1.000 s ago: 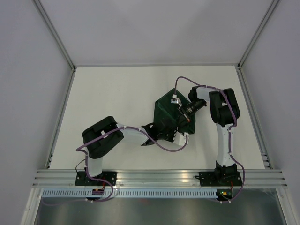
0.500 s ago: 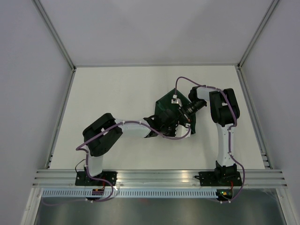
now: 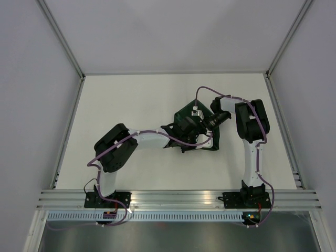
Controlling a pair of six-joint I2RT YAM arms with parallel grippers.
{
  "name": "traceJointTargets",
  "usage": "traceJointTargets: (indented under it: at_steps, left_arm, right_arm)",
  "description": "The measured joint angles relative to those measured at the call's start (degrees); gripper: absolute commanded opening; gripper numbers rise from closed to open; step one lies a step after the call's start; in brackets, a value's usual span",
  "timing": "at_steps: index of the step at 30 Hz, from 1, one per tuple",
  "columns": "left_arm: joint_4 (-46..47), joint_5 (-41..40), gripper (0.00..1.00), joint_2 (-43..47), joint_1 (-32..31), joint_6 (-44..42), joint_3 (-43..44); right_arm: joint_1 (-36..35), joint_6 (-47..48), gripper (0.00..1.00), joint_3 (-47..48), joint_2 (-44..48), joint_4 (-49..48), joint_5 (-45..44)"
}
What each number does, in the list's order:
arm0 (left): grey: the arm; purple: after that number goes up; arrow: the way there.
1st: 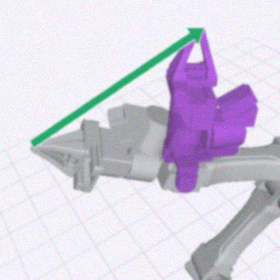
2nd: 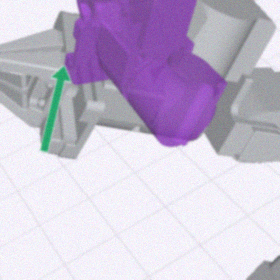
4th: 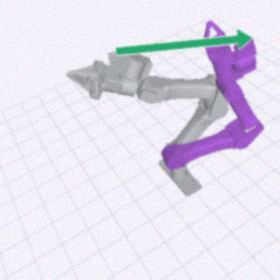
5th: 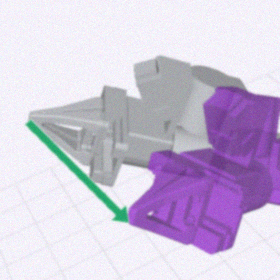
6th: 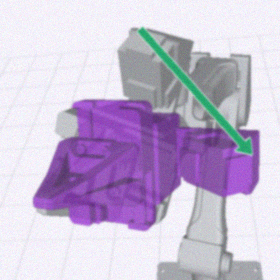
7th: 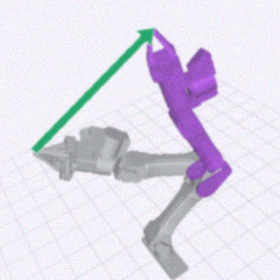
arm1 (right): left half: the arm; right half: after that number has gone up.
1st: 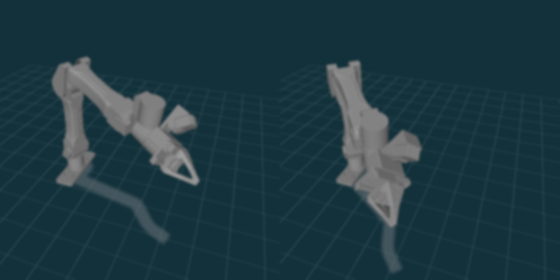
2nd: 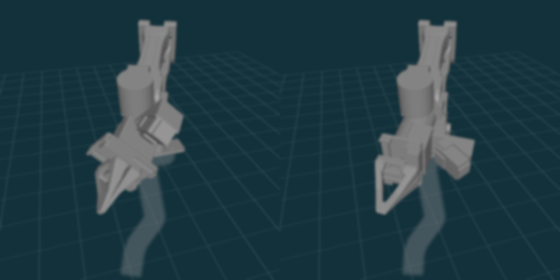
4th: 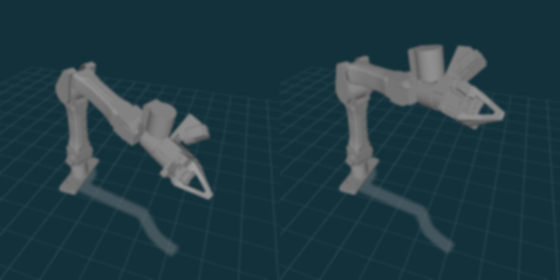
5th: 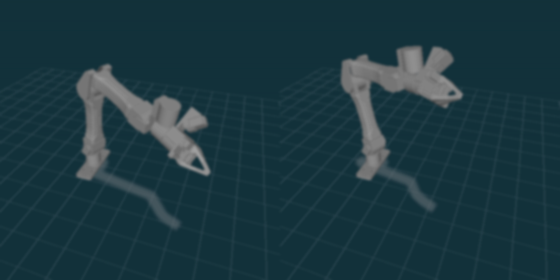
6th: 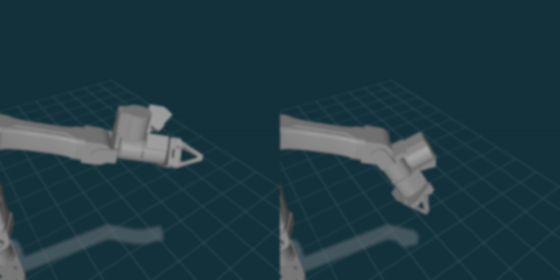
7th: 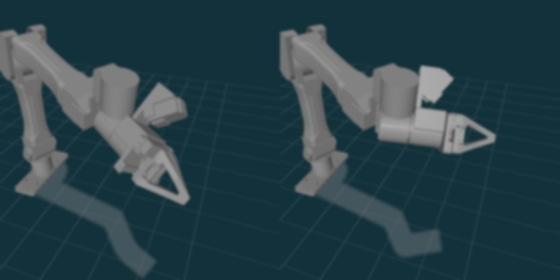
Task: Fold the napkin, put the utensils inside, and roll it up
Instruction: Roll the napkin at the center of the board.
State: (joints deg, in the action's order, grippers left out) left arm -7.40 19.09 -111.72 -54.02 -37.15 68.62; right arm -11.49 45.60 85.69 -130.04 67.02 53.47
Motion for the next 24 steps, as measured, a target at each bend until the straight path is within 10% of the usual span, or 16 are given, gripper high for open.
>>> traceJointTargets:
  at_steps: [10,12,24]
  left_arm:
    - [7.26,-1.66,0.43,1.62,-0.33,1.29,-5.05]
    - [10.97,-3.63,0.61,2.32,-0.52,0.57,-7.15]
    - [18.03,-10.51,0.62,2.54,-0.59,-4.87,-9.38]
  right_arm:
    - [0.48,-2.58,0.00,0.46,-0.20,-0.85,-0.52]
    - [0.48,-2.62,0.00,0.59,-0.24,-0.76,-0.70]
    - [0.48,-2.58,0.01,2.56,-1.95,1.57,-0.79]
